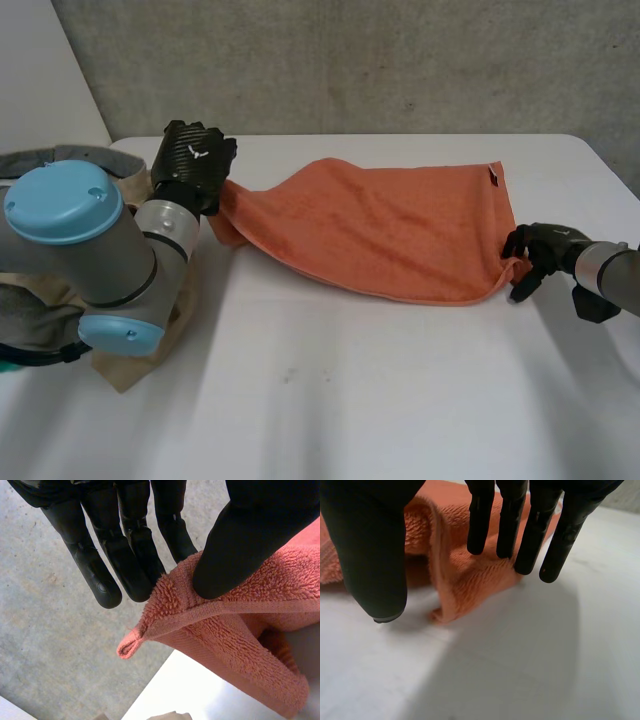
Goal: Fold the laundry.
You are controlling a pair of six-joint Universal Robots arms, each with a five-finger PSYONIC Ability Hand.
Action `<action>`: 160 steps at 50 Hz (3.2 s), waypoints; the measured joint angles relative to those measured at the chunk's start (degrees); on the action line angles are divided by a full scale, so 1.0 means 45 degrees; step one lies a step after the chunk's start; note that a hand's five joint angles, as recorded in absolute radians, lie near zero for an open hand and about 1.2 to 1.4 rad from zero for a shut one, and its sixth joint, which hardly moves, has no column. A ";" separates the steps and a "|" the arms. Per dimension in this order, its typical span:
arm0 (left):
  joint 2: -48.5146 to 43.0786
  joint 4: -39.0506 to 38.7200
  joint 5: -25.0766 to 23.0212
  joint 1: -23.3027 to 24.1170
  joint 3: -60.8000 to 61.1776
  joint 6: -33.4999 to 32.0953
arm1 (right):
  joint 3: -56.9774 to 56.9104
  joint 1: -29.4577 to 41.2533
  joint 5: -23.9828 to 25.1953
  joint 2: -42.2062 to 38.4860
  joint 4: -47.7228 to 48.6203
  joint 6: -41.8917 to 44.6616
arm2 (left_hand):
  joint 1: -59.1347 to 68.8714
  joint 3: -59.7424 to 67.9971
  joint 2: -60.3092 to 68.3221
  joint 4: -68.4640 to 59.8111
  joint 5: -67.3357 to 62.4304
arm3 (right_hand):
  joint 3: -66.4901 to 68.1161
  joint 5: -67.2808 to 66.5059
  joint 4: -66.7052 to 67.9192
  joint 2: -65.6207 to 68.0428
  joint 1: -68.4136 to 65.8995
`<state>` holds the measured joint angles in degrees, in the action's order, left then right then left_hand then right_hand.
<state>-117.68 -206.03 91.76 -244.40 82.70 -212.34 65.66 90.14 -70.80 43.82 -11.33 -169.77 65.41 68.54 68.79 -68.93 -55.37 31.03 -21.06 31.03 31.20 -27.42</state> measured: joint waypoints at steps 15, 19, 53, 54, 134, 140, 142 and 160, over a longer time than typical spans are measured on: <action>0.0180 0.1607 0.0078 -0.0044 0.0126 -0.0035 | -0.1087 0.0082 0.0248 -0.0123 0.0140 -0.1323 | 0.0000 0.0000 0.0000 0.0000 0.0001 | 0.8203 -0.7942 0.8227 0.8084 -0.6613; 0.0456 0.2762 0.0128 -0.0059 0.0250 -0.0066 | -0.0802 -0.0049 0.0210 0.0661 0.0051 -0.0195 | 0.0000 0.0000 0.0000 0.0001 0.0000 | 0.8203 -0.7942 0.8227 0.8084 -0.6613; -0.0776 0.6450 0.1217 0.0535 -0.1102 -0.0369 | 0.2440 -0.1527 -0.2808 0.4202 -0.0500 1.0979 | 0.0000 0.0000 0.0000 -0.0001 -0.0200 | 0.8203 -0.7943 0.8231 0.8084 -0.6961; -0.1260 0.5875 0.1310 0.0560 -0.2284 -0.0571 | 0.1226 -0.1187 -0.2883 0.3803 -0.0106 1.0500 | 0.0000 0.0000 0.0000 -0.0001 -0.0200 | 0.8203 -0.7943 0.8231 0.8084 -0.6962; -0.0979 0.3673 0.1294 0.0978 -0.0670 -0.2139 | 0.3076 -0.2931 -0.1448 0.3820 0.1613 1.0464 | 0.0000 0.0001 0.0001 -0.0001 -0.0196 | 0.8199 -0.7944 0.8253 0.8084 -0.6960; -0.4324 0.2277 0.1636 0.1059 -0.4736 -0.2617 | -0.0156 -0.1528 -0.2205 0.1001 0.3734 0.9384 | 0.0000 0.0002 0.0002 -0.0001 -0.0196 | 0.8199 -0.7944 0.8253 0.8087 -0.6960; -0.5354 0.2091 0.1768 0.1069 -0.6023 -0.2999 | -0.1257 -0.1176 -0.2545 0.0049 0.4064 0.9303 | 0.0000 0.0002 0.0002 -0.0001 -0.0196 | 0.8199 -0.7944 0.8253 0.8087 -0.6962; -0.7634 -0.0646 0.2988 0.1486 -0.8936 -0.4612 | -0.6575 -0.0046 -0.4406 -0.3755 0.4647 0.8505 | -1.2096 -1.2523 -1.2644 1.2731 1.1696 | -0.3644 0.3446 -0.3571 -0.3735 0.3392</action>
<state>-152.04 -208.94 105.20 -237.71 42.49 -233.10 36.07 89.93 -90.63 26.92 9.58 -131.50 10.98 12.19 11.89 -11.64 -2.74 14.63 -5.55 14.96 14.39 -12.15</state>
